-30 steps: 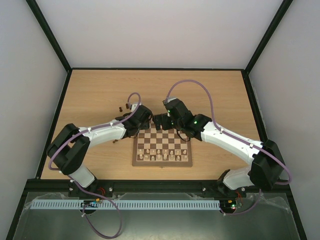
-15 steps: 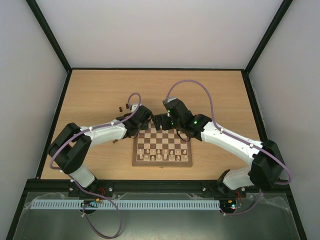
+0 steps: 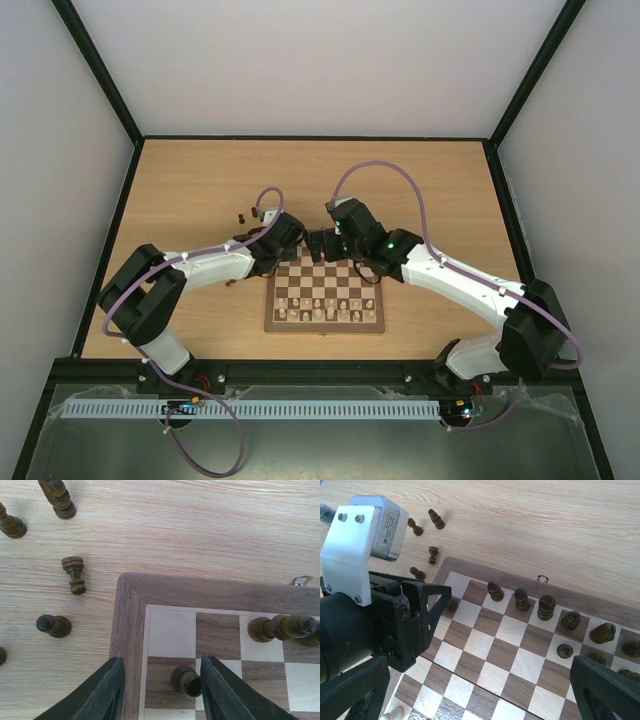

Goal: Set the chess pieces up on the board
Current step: Adjust the chess piece on the chessboard.

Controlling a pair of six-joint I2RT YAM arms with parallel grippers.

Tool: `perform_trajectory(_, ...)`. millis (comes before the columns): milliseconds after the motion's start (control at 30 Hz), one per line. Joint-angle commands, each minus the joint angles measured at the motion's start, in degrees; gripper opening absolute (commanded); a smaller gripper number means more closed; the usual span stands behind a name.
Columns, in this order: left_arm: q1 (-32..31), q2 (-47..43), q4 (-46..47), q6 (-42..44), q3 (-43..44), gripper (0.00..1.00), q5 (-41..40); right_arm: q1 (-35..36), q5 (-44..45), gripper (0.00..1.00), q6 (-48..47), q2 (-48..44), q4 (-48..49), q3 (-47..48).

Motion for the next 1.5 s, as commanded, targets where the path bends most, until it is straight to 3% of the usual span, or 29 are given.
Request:
perform_trajectory(0, -0.3, 0.3, -1.3, -0.3, -1.2, 0.44, -0.8, -0.1, -0.2, 0.99, 0.2, -1.2, 0.2, -0.5)
perform_trajectory(433, -1.1, 0.7, 0.3, 0.4, -0.3, 0.54, 0.6, -0.1, -0.2, 0.99, 0.2, -1.2, 0.1, -0.5)
perform_trajectory(967, -1.1, 2.0, -1.0, -0.5, -0.1, 0.37, -0.7, -0.1, -0.8, 0.99, 0.1, -1.6, 0.3, -0.8)
perform_trajectory(1300, -1.1, 0.5, -1.5, -1.2, -1.4, 0.37, -1.0, -0.1, -1.2, 0.99, 0.1, -1.7, 0.3, -0.8)
perform_trajectory(1467, -1.7, -1.6, -1.3, -0.7, -1.2, 0.46, -0.8, -0.1, -1.3, 0.99, 0.1, -2.0, 0.3, -0.9)
